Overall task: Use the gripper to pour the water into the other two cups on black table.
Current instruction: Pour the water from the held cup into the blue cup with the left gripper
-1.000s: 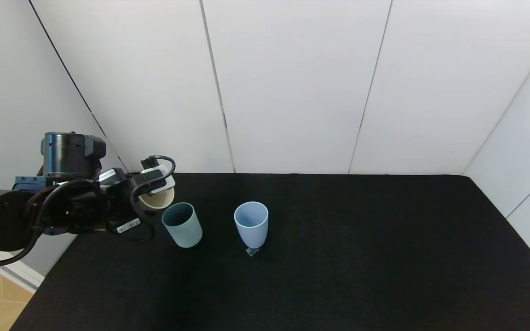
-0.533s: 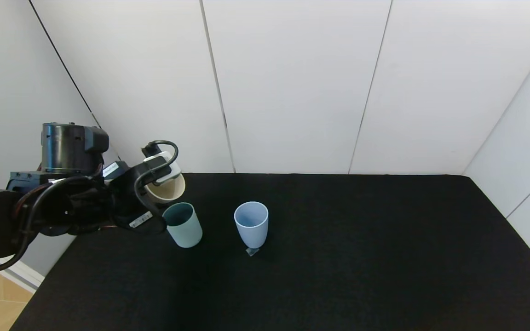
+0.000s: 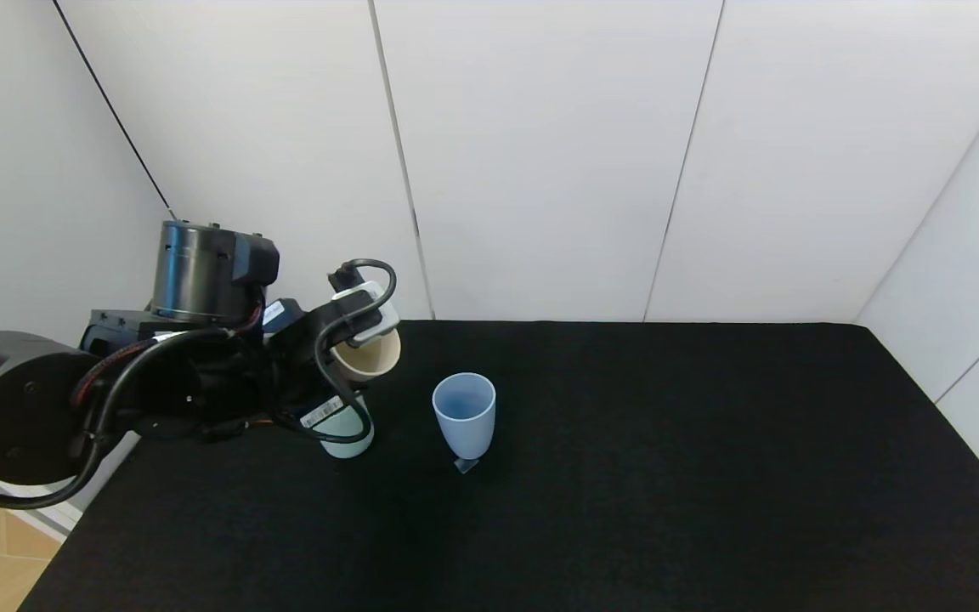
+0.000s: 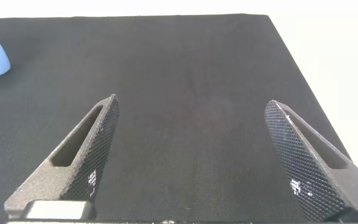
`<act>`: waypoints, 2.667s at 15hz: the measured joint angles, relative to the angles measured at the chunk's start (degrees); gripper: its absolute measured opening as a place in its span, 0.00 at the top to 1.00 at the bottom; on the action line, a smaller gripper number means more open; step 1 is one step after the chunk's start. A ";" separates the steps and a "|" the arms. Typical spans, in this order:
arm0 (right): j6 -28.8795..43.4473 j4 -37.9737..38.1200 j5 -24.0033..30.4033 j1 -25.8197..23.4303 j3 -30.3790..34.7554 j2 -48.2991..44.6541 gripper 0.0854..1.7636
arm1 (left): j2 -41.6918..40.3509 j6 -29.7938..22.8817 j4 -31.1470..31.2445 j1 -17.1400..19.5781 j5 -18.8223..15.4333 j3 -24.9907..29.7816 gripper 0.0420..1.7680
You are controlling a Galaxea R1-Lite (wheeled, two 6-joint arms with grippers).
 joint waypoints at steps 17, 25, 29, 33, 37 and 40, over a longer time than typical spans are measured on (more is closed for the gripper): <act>-0.02 0.07 0.00 0.01 0.00 0.00 0.03 | 13.51 5.01 0.09 -5.96 10.57 -10.83 0.33; 0.00 0.05 0.00 0.04 0.00 0.00 0.03 | 15.29 10.31 0.09 -6.58 13.68 -13.29 0.33; 0.00 0.05 0.00 0.01 0.00 0.00 0.03 | 15.43 12.19 0.09 -6.69 14.64 -13.97 0.33; 0.00 0.05 -0.02 0.01 0.00 0.00 0.03 | 15.30 14.75 0.09 -6.84 14.95 -15.13 0.33; 0.00 0.07 -0.02 0.01 0.00 0.00 0.03 | 14.82 17.51 0.06 -6.84 15.64 -15.36 0.33; 0.00 0.05 -0.02 0.04 0.00 0.00 0.03 | 14.49 19.65 0.02 -7.28 15.75 -15.35 0.33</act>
